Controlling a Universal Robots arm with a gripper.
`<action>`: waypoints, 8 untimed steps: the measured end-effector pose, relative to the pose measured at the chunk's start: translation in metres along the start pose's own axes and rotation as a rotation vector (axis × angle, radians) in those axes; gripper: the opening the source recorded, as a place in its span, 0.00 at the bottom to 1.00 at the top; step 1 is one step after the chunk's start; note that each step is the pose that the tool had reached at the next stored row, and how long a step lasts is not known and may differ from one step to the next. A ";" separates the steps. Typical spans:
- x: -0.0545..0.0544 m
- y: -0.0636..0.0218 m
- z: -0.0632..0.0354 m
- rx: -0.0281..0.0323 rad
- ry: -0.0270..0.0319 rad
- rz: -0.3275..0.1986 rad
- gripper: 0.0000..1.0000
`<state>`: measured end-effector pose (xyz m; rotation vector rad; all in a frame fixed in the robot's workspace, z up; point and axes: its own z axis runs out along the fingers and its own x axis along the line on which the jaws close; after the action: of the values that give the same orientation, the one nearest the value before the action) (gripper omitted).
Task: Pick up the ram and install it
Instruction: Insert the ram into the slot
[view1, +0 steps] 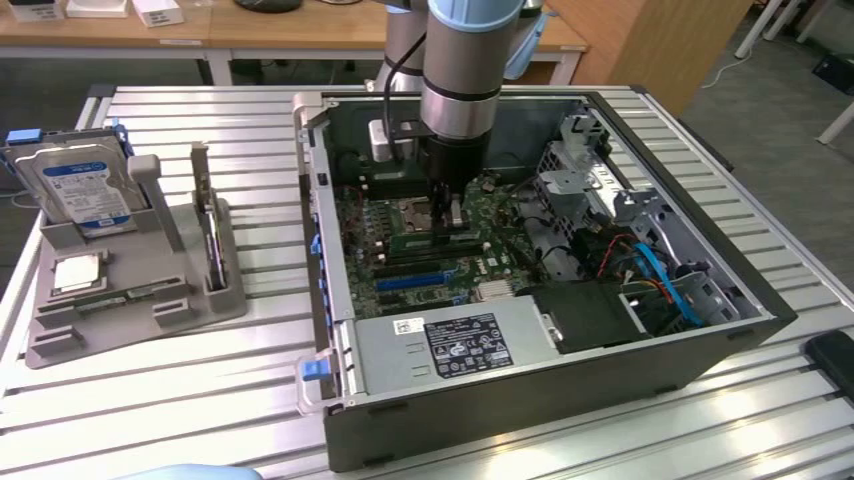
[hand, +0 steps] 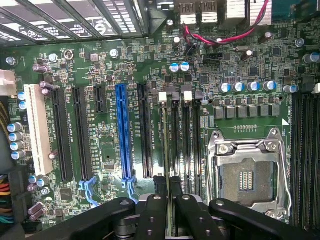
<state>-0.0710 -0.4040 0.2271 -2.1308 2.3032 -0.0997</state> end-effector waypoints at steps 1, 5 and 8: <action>0.000 0.0001 0.0001 0.0000 0.0011 0.000 0.13; 0.000 0.0006 0.0009 0.0005 0.0042 -0.003 0.13; 0.000 0.0014 0.0015 0.0006 0.0057 -0.005 0.13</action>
<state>-0.0723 -0.4041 0.2255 -2.1394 2.3004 -0.1066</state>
